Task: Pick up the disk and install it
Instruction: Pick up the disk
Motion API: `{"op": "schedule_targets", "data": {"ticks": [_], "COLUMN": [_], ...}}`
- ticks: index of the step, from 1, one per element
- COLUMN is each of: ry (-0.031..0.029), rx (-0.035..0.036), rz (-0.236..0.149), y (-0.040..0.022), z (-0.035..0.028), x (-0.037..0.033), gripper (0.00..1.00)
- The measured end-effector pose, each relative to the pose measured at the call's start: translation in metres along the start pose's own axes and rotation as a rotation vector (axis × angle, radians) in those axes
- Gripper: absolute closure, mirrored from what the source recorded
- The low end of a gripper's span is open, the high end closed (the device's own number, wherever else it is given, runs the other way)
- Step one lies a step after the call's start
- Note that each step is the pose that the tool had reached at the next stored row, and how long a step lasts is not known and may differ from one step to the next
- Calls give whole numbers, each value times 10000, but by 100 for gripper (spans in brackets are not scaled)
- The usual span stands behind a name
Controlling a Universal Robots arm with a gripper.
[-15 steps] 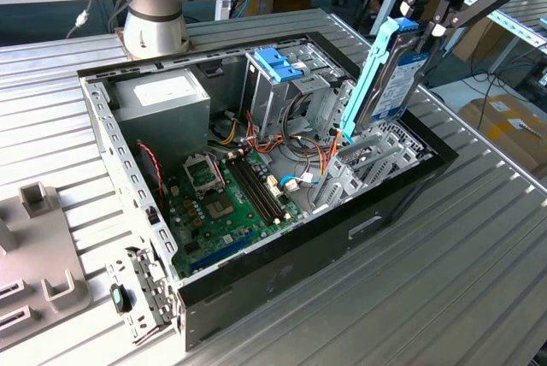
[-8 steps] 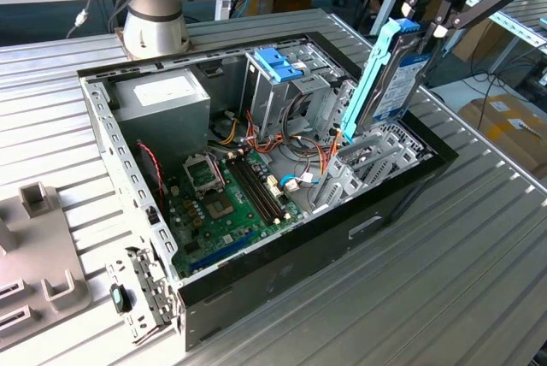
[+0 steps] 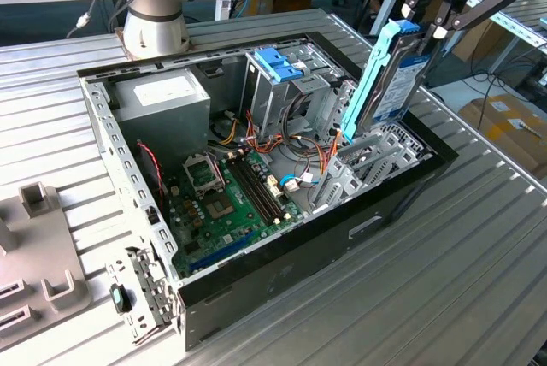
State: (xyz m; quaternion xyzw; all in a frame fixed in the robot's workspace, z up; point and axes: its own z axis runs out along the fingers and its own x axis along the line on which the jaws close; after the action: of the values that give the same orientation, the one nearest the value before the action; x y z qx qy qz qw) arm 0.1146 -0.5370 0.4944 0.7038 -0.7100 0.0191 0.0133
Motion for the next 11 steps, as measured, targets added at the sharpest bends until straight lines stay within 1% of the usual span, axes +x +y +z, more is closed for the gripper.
{"op": "schedule_targets", "data": {"ticks": [8,11], "ry": [1,1], "rx": [0,0], "rz": [0,0], "y": [0,1], "z": [59,66], "x": [-3,-3], "gripper": [65,65]}}
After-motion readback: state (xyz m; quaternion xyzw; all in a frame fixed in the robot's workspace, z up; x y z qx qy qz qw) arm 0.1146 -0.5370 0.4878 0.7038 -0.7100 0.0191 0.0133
